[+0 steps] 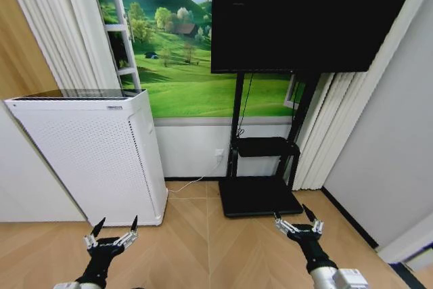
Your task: Pick up the trash bin and place the garbage on the floor into it.
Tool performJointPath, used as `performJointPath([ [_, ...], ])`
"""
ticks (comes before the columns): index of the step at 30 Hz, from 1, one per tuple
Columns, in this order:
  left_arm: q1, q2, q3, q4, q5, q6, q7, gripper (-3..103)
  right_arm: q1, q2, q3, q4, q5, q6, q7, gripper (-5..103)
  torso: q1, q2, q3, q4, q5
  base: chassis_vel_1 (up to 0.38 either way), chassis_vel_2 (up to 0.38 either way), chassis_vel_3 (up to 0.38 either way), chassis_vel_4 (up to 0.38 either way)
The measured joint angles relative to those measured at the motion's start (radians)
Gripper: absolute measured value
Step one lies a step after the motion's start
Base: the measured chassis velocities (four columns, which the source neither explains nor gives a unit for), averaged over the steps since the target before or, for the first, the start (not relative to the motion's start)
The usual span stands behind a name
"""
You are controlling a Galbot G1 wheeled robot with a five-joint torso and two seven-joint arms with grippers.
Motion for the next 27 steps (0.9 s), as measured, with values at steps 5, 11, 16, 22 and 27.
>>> performJointPath([
  [5,0.0,0.0,0.0,0.0,0.0,0.0,0.0,100,0.0,0.0,0.0,0.0,0.0,0.0,0.0,100,0.0,0.0,0.0,0.0,0.0,0.168,-0.169,-0.165,0.163],
  [11,0.0,0.0,0.0,0.0,0.0,0.0,0.0,100,0.0,0.0,0.0,0.0,0.0,0.0,0.0,100,0.0,0.0,0.0,0.0,0.0001,0.229,-0.227,-0.217,0.235],
  [16,0.0,0.0,0.0,0.0,0.0,0.0,0.0,100,0.0,0.0,0.0,0.0,0.0,0.0,0.0,100,0.0,0.0,0.0,0.0,0.0001,0.288,-0.278,-0.288,0.294],
  [22,0.0,0.0,0.0,0.0,0.0,0.0,0.0,100,0.0,0.0,0.0,0.0,0.0,0.0,0.0,100,0.0,0.0,0.0,-0.0001,0.0004,0.344,-0.338,-0.358,0.346],
  [27,0.0,0.0,0.0,0.0,0.0,0.0,0.0,100,0.0,0.0,0.0,0.0,0.0,0.0,0.0,100,-0.001,0.0,0.0,-0.0001,0.0004,0.374,-0.373,-0.371,0.363],
])
